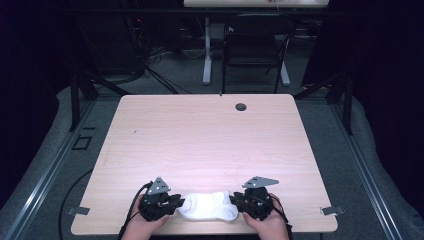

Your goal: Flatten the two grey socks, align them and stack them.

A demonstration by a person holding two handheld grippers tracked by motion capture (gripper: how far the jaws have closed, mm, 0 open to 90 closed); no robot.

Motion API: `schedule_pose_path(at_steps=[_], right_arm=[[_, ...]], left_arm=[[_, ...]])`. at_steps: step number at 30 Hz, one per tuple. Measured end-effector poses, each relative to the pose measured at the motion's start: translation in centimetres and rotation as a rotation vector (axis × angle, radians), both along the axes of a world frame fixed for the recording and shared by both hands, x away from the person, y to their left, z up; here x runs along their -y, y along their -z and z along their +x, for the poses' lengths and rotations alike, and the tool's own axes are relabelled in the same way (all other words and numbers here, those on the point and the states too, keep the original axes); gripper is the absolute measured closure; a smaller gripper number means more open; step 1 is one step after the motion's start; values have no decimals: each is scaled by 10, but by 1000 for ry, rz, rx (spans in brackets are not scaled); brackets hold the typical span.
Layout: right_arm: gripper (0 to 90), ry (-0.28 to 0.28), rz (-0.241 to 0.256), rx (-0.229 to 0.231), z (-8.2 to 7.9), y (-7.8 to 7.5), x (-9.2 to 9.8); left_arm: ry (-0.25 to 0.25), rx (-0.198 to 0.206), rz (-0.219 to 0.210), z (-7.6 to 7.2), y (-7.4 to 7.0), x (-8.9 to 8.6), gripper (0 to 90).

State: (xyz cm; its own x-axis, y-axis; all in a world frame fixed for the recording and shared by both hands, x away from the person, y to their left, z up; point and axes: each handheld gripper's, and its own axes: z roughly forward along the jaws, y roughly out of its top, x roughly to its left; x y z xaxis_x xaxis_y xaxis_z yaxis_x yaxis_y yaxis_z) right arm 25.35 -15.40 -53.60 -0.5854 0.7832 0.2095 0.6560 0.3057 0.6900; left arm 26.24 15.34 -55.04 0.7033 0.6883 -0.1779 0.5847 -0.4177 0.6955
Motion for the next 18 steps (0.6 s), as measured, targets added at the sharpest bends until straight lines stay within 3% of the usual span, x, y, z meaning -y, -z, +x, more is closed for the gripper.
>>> schedule_pose_path(at_steps=[4,7,13,18], right_arm=[[747,-46,-13,1,0,0,-12],[829,-89,-43,5,1,2,-18],[886,-83,-83,-4,3,12,-18],[897,-58,-74,-16,5,17,-15]], left_arm=[[27,-6,14,-1,3,8,719],[47,-6,20,-2,5,12,717],[59,-12,49,-2,13,14,736],[56,-22,50,-1,16,13,775]])
